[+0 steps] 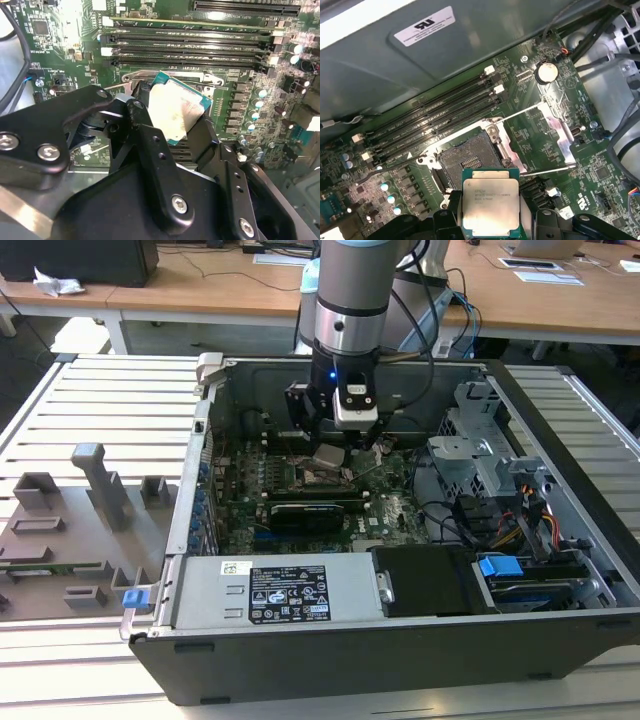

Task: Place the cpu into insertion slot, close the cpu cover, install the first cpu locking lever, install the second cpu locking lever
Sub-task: 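Place the cpu into insertion slot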

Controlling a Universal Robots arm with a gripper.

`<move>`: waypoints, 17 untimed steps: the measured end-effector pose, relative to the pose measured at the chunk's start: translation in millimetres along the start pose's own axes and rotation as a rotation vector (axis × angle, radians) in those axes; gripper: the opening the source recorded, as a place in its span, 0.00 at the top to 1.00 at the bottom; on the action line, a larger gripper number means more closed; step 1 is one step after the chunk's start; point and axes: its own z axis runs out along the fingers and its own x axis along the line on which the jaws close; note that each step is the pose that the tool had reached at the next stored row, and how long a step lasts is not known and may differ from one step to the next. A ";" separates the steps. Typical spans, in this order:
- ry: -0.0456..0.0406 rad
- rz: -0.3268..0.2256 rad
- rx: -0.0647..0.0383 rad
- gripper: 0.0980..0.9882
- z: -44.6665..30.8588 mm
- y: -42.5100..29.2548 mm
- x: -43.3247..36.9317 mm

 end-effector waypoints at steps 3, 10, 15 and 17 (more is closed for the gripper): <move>-0.0011 0.024 0.003 0.50 0.1 0.0 0.0; -0.0030 0.109 0.012 0.50 0.4 0.0 0.0; -0.0018 0.185 0.014 0.50 0.6 0.0 0.0; -0.0019 0.214 0.016 0.50 0.7 0.0 0.0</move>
